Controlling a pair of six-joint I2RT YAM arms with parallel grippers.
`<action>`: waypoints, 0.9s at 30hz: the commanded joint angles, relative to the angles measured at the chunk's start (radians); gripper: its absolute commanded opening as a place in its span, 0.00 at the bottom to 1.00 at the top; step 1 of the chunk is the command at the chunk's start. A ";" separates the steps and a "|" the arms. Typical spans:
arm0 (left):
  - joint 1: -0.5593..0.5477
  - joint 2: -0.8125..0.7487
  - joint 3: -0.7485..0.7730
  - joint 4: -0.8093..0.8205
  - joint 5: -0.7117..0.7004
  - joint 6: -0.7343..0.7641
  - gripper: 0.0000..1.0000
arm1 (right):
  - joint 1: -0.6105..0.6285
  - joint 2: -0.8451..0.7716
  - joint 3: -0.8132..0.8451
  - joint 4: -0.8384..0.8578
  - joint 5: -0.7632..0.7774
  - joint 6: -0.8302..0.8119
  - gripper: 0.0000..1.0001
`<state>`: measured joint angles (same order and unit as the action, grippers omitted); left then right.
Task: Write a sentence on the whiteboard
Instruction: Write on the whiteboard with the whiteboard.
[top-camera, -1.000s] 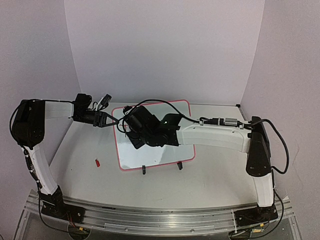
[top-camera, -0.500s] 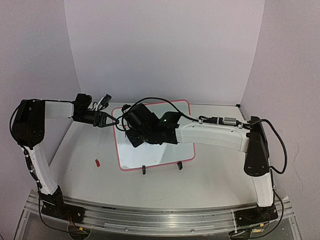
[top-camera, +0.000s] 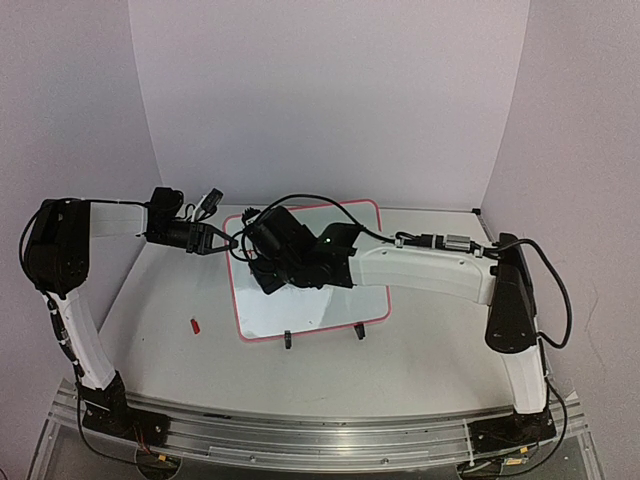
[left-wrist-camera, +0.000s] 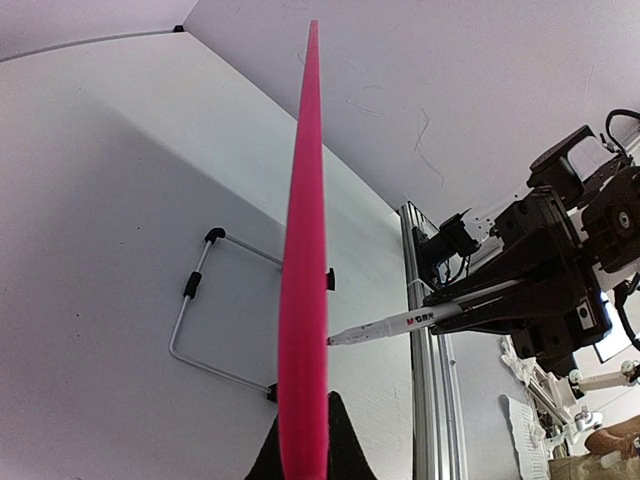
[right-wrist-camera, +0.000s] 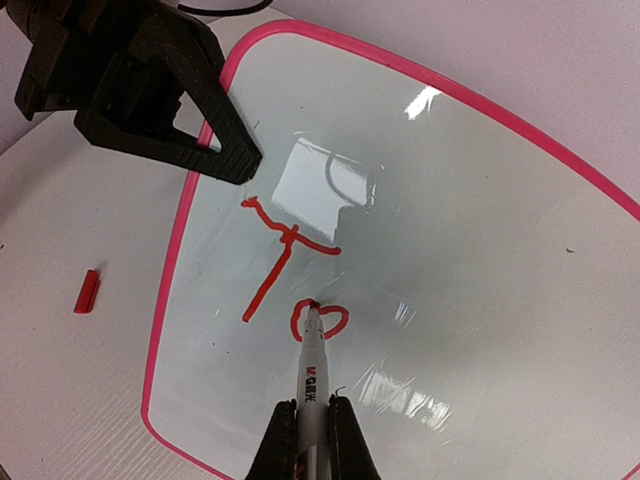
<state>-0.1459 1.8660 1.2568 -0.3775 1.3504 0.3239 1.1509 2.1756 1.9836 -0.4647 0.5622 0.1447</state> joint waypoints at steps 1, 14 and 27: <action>-0.030 0.013 0.004 -0.024 -0.050 0.101 0.00 | -0.007 0.029 0.032 0.002 0.000 0.015 0.00; -0.030 0.018 0.007 -0.018 -0.049 0.095 0.00 | 0.018 -0.120 -0.050 -0.002 -0.065 0.019 0.00; -0.029 0.028 0.011 -0.012 -0.047 0.088 0.00 | 0.018 -0.268 -0.207 0.026 -0.045 0.068 0.00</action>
<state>-0.1463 1.8666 1.2568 -0.3771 1.3594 0.3325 1.1634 1.9679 1.8024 -0.4649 0.4666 0.1993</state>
